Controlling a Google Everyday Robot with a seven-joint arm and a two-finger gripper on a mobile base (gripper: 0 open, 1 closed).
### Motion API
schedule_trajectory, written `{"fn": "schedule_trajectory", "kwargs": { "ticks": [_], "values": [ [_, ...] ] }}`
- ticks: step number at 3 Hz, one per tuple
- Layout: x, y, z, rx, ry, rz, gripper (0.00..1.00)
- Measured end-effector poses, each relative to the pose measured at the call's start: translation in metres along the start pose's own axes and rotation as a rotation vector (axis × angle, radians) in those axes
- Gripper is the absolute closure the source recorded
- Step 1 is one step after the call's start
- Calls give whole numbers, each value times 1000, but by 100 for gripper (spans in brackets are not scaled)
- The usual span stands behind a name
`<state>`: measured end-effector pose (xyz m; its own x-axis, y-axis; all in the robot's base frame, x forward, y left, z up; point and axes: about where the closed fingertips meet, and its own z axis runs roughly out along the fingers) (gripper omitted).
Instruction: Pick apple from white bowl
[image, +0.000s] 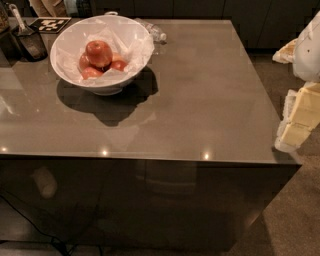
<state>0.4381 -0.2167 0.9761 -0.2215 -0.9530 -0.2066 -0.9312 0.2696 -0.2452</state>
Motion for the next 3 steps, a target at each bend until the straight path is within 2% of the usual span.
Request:
{"fn": "schedule_trajectory", "kwargs": {
  "ticks": [2, 3],
  "values": [
    [-8, -3, 1, -7, -12, 12, 0],
    [-25, -11, 10, -53, -14, 15, 0]
  ]
}}
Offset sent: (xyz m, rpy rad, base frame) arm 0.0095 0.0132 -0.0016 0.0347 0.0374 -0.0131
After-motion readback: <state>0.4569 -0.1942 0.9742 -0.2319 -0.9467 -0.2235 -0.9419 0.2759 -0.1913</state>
